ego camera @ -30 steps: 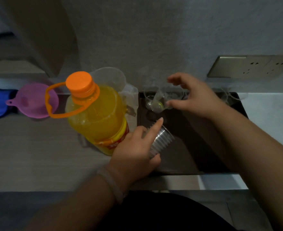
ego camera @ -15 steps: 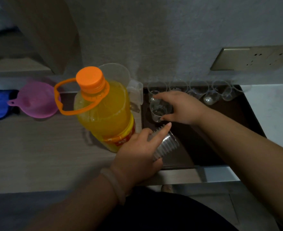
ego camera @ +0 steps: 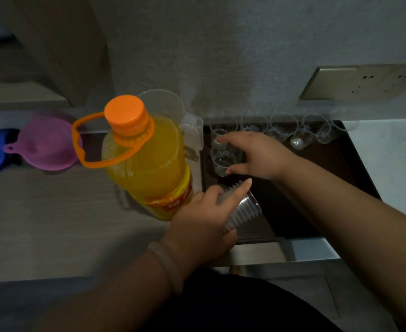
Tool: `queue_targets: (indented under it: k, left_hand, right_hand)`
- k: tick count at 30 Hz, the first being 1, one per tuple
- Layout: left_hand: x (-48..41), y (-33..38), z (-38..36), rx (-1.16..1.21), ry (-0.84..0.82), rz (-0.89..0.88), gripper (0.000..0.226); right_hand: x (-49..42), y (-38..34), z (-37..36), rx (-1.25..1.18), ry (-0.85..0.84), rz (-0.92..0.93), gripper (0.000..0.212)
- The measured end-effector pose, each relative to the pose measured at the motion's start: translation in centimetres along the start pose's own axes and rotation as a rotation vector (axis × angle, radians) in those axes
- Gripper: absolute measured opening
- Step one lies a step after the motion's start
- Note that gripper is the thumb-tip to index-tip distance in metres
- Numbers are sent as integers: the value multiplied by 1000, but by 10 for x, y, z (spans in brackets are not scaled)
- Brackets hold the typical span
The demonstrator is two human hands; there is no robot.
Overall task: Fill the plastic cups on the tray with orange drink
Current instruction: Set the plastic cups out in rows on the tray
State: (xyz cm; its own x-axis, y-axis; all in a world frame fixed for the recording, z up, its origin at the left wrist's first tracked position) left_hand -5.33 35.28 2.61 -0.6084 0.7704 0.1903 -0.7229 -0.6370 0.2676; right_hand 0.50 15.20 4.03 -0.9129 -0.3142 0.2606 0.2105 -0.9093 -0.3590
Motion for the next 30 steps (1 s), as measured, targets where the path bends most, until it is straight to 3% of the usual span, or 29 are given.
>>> queue_targets:
  k: [7,10,12,13,16,18,26,30]
  left_hand:
    - [-1,-1,-3,6,36,10,90]
    - [-3,1,-3,25,55,9,91]
    - [-5,2,-3,42,68,11,92]
    - [-6,3,-3,52,78,16,92]
    - [-11,7,-5,70,110,30,88]
    - [-13,9,-9,52,121,23,84]
    - [-20,16,-4,64,86,32,85]
    - [-23,20,1,80,43,60,87]
  right_hand:
    - [3,5,-1,-102,-14,5,75]
    - [19,8,4,-269,187,-56,63]
    - [35,6,6,-514,300,-115,50]
    - [43,4,6,-657,266,-138,46]
    - [62,4,-6,-937,-135,-163,47]
    - [70,4,-14,-1039,-296,-152,42]
    - [75,8,-12,-1139,-172,-135,58]
    - [81,15,-7,-1168,-57,-174,46]
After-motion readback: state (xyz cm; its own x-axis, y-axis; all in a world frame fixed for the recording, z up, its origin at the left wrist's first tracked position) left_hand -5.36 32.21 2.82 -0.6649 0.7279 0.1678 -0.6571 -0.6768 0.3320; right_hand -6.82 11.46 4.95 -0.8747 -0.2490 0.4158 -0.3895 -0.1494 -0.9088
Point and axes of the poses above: each hand's wrist, its own x-axis away from the middle knuckle, its own z-axis out of the back of the hand, y = z × x, the point moved 1 cm from there along -x, towards the middle knuckle, and after that the axes turned 14 degrees about -y, right-handed, at the moved point
